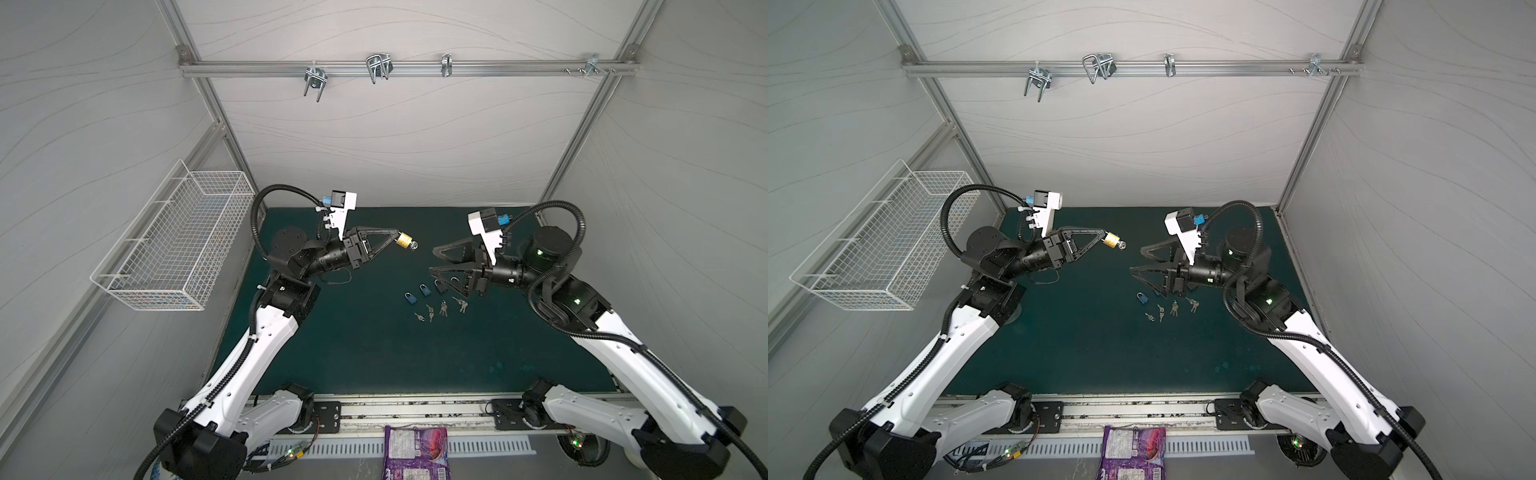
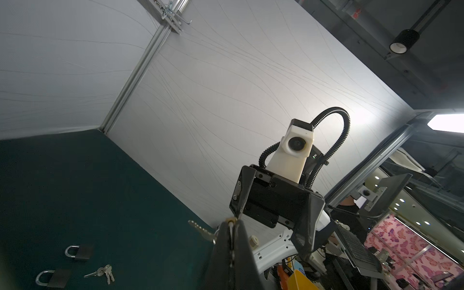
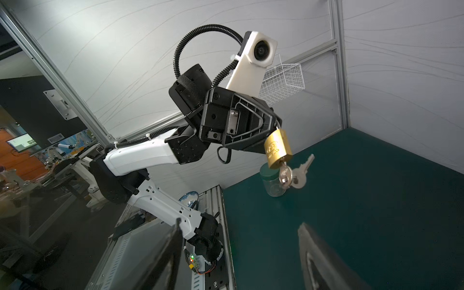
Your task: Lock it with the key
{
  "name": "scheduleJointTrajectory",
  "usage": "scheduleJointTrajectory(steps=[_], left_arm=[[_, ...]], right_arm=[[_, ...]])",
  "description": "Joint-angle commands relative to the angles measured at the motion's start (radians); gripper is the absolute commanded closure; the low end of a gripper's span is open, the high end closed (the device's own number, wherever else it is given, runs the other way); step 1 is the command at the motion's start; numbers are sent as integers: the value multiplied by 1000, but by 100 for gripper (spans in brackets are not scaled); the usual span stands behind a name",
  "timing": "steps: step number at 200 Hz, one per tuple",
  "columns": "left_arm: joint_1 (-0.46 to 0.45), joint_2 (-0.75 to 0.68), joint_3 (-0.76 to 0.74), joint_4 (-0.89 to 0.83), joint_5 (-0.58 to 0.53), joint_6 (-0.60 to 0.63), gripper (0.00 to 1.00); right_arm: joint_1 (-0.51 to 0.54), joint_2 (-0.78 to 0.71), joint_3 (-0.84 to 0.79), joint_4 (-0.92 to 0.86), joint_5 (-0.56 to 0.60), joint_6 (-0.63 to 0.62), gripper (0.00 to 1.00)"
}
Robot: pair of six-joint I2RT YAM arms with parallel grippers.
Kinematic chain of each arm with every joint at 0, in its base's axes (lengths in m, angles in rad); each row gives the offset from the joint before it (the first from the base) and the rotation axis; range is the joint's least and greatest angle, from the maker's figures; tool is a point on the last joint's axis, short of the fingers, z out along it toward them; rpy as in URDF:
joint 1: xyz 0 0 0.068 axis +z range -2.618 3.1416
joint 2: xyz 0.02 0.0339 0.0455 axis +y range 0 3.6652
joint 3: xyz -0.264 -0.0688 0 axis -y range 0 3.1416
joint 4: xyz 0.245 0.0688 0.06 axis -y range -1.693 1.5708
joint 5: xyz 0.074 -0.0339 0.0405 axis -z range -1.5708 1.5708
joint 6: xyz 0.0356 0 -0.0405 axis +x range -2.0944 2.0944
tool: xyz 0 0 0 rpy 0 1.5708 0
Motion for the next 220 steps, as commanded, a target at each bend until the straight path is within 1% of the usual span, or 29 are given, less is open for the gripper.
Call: scheduleJointTrajectory(steps=[1, 35, 59, 83, 111, 162, 171, 189, 206, 220], left_arm=[[0, -19, -5, 96, 42, -54, 100], [0, -33, -20, 90, 33, -52, 100], [0, -36, -16, 88, 34, -54, 100], [0, -39, -16, 87, 31, -56, 100], [1, -46, -15, 81, 29, -51, 100], [0, -43, -17, 94, 28, -59, 100], [0, -40, -14, 95, 30, -59, 100], [0, -36, -16, 98, 29, -60, 100], [0, -34, -17, 102, 29, -59, 100], [0, -34, -17, 102, 26, -59, 100]], right_arm=[[1, -2, 2, -71, 62, -55, 27], [10, 47, 55, -62, 38, -57, 33], [44, 89, 101, -63, 63, -92, 38], [72, 130, 140, -67, 68, -105, 40], [81, 162, 153, -75, 91, -110, 46], [83, 203, 166, -103, 96, -132, 49], [84, 209, 167, -101, 90, -133, 52], [84, 210, 156, -85, 72, -132, 63], [86, 203, 141, -72, 79, -131, 73], [85, 200, 135, -69, 81, -131, 77]])
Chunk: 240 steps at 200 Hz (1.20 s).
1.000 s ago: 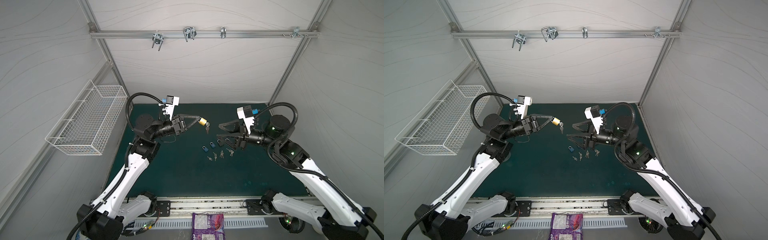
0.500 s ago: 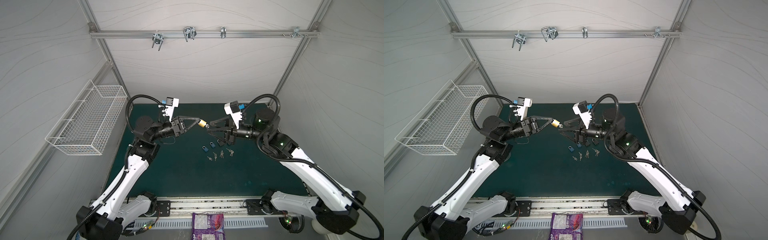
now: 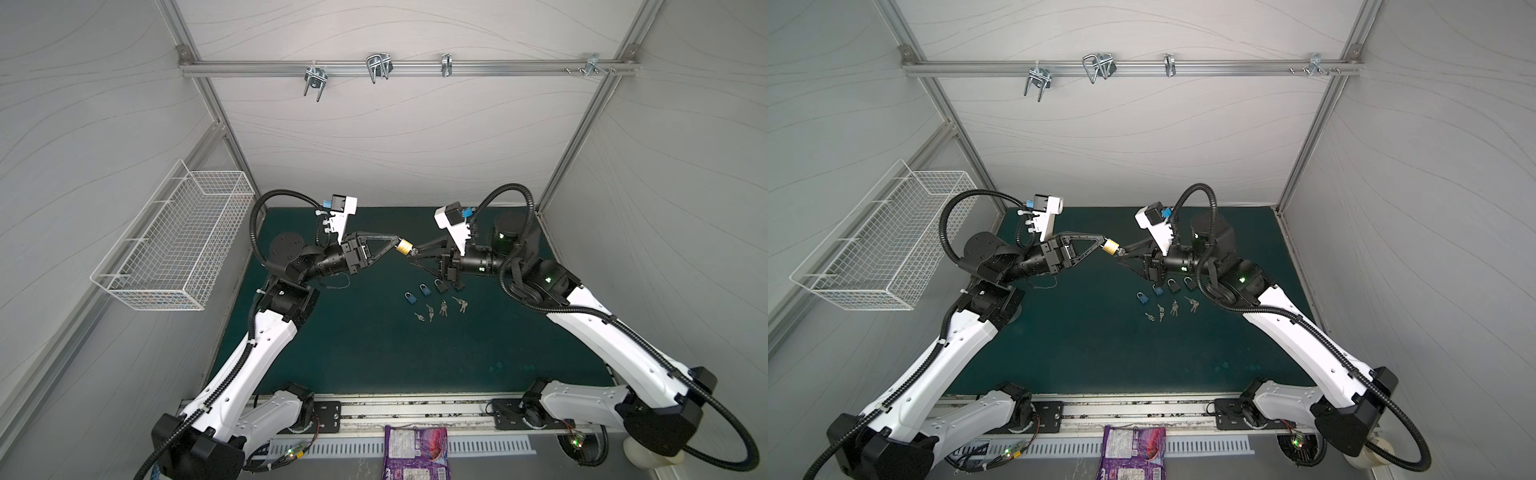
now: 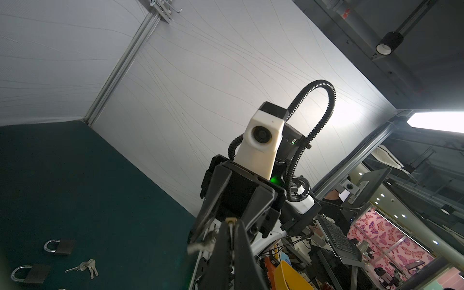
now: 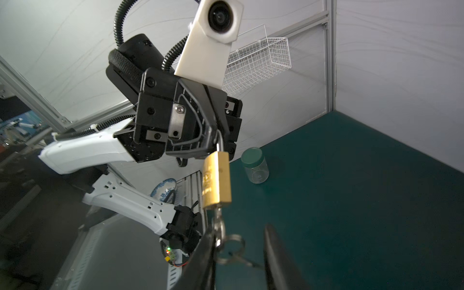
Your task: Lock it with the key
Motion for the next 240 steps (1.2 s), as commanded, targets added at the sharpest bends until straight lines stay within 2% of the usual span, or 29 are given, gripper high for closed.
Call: scheduleJointTrajectory(steps=[1, 56, 105, 155, 219, 228, 240], left_arm=[[1, -7, 16, 75, 14, -14, 100], [1, -12, 14, 85, -3, -18, 100], [2, -20, 50, 45, -18, -6, 100], [5, -9, 88, 31, -25, -7, 100], [45, -22, 98, 0, -10, 20, 100], [52, -28, 99, -80, -22, 50, 100], [53, -39, 117, -239, -70, 155, 100]], right_arm=[[6, -11, -8, 22, -1, -18, 78], [6, -17, -18, 27, -10, -15, 100], [6, -66, -64, 1, 34, -20, 100], [6, -67, -52, -122, 47, -67, 100], [5, -122, -131, -223, 141, -104, 100], [5, -115, -125, -263, 161, -122, 100], [10, -95, -117, -327, 200, -144, 100]])
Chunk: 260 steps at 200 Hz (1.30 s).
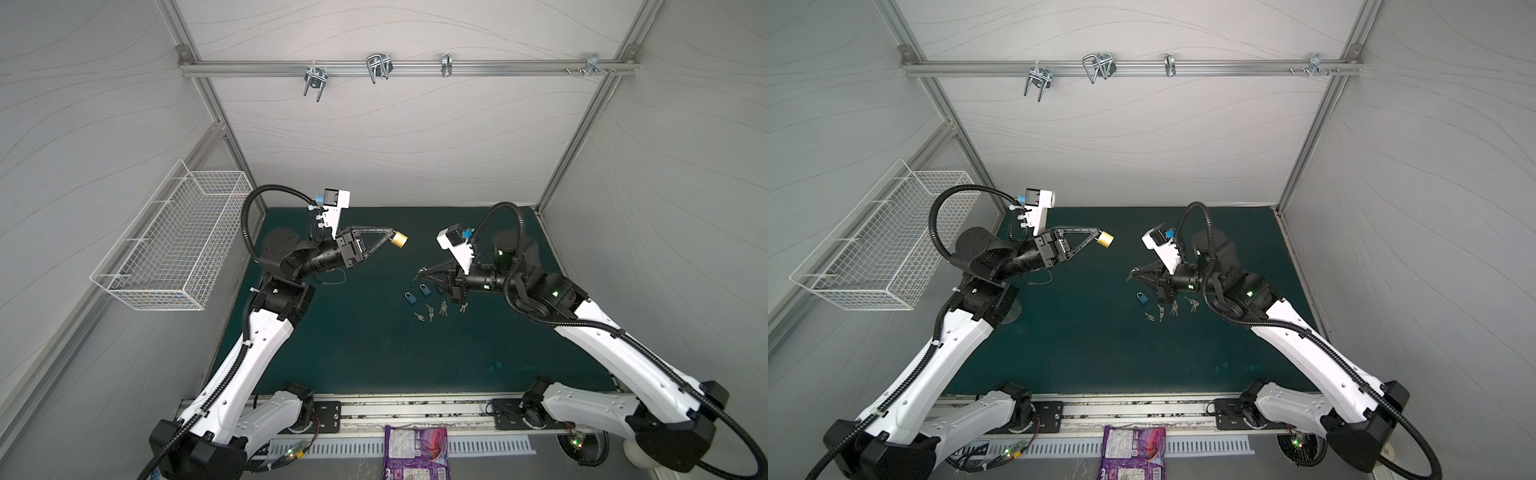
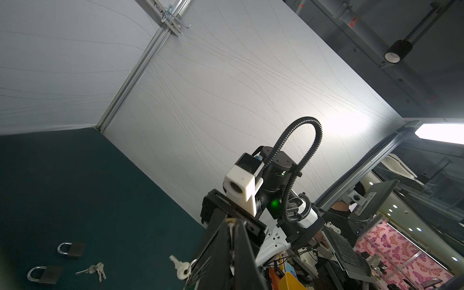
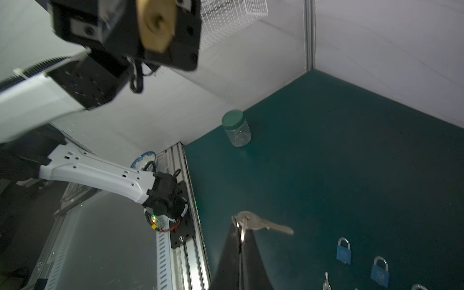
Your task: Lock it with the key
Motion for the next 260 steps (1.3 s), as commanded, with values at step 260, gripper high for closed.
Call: scheduleJointTrajectory(steps=[260], left_arm=[[18, -217, -378, -694, -570, 253, 100]], right_arm=[[73, 771, -43, -33, 170, 83, 100]])
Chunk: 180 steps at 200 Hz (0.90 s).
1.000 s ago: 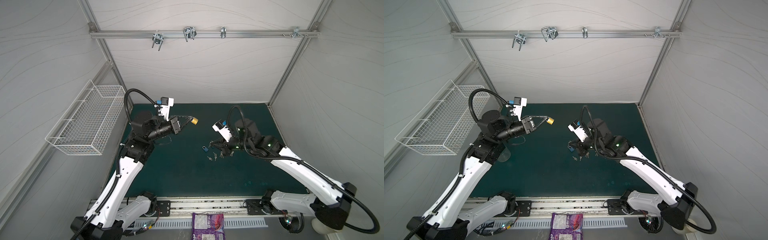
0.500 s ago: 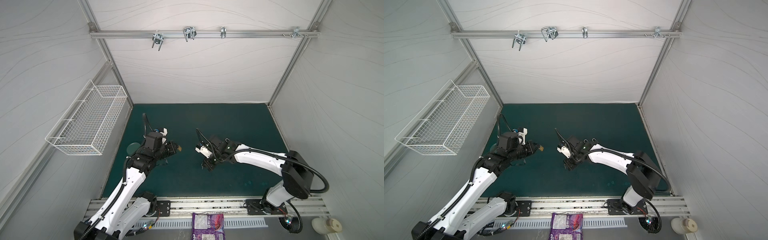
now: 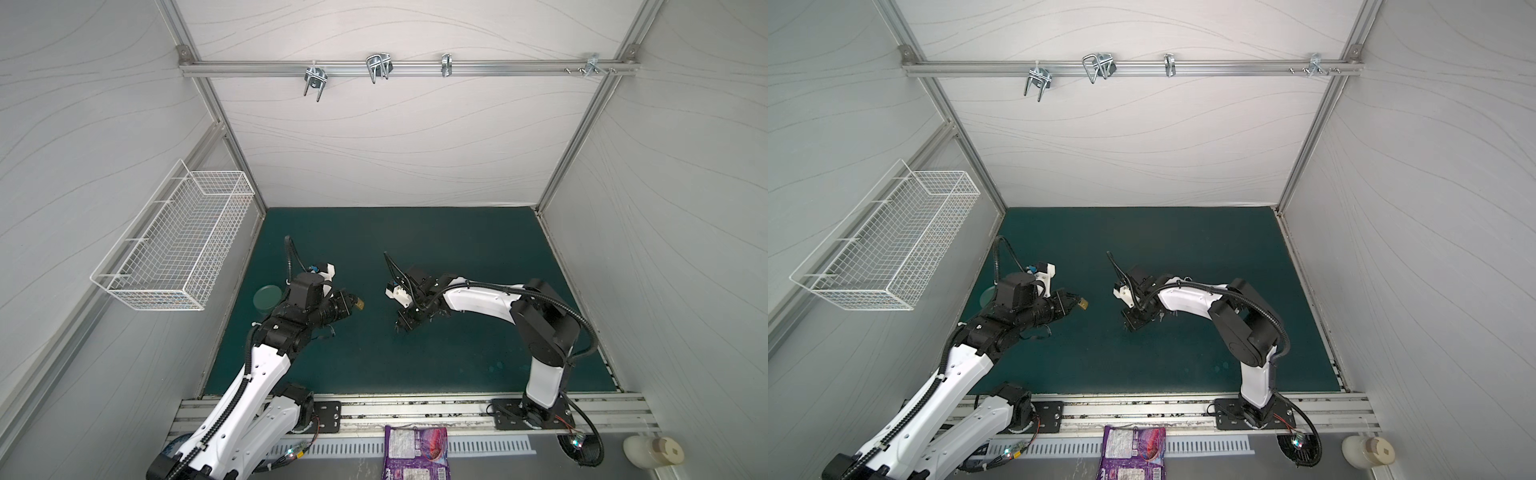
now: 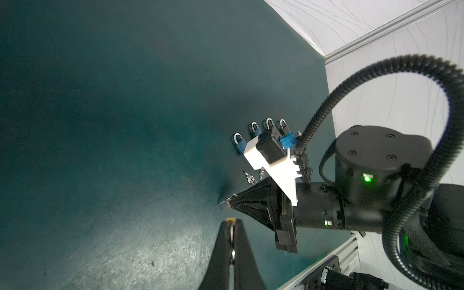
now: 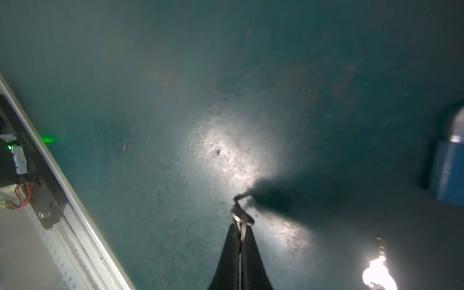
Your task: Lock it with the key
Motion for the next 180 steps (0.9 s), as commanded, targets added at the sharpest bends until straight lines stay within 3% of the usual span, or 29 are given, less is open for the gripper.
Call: scheduleJointTrajectory(steps=[1, 51, 87, 108, 151, 180], left_arm=[[7, -2, -1, 102, 50, -8, 100], [7, 43, 3, 150, 114, -15, 100], [7, 76, -15, 226, 162, -76, 100], [7, 98, -19, 266, 196, -94, 100], [7, 153, 9, 318, 292, -76, 100], [-26, 234, 75, 364, 406, -43, 100]], right_arm=[[-25, 10, -25, -20, 6, 6, 100], [-51, 23, -33, -42, -1, -14, 99], [-56, -33, -52, -50, 49, -24, 79], [-67, -93, -76, -49, 73, -37, 60], [-68, -408, -194, 59, 174, -96, 53], [-66, -663, -303, 193, 136, -192, 34]])
